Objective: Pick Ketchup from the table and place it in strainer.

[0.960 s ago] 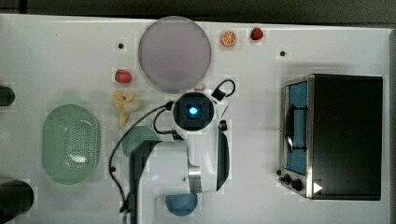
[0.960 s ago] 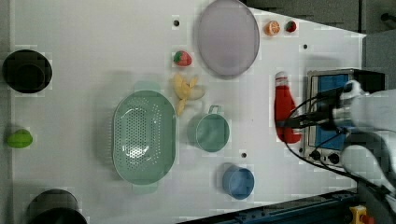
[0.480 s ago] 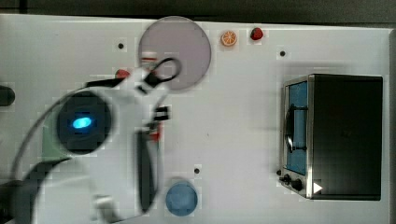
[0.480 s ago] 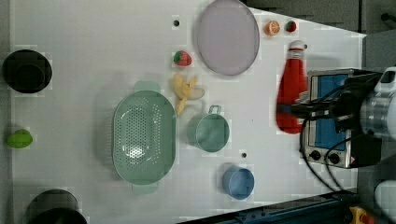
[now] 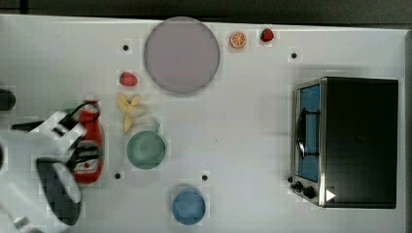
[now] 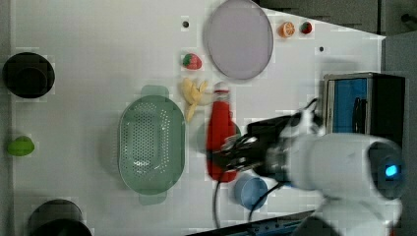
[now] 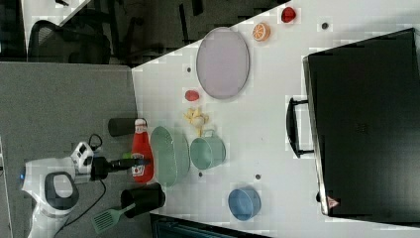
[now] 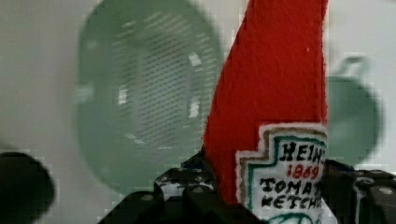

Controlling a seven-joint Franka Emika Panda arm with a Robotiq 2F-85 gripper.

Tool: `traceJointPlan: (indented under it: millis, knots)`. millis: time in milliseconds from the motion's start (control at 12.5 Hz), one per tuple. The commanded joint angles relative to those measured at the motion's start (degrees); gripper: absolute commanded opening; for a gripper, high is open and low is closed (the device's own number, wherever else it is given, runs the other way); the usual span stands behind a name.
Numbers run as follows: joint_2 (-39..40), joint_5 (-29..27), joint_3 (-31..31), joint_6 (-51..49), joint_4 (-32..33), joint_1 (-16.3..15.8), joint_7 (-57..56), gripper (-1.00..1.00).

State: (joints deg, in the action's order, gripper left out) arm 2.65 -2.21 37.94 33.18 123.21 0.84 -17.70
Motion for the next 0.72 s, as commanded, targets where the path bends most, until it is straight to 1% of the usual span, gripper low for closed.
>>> traceJointPlan:
  millis: [80,320,560,640,720]
  knots:
    - [4.47,-0.35,2.42,7.66,0.11,-0.28,13.81,0.25]
    - [12.75,1.29,4.31,15.12,0.34,-2.42,22.90,0.25]
    - [19.98,7.19,3.56,20.71,0.63,-4.16,25.04,0.25]
    - [21.93,8.00,3.13,23.25,0.74,-4.36,26.46,0.31]
    - [23.52,8.96,2.68,25.86,0.86,-4.60,27.21,0.50]
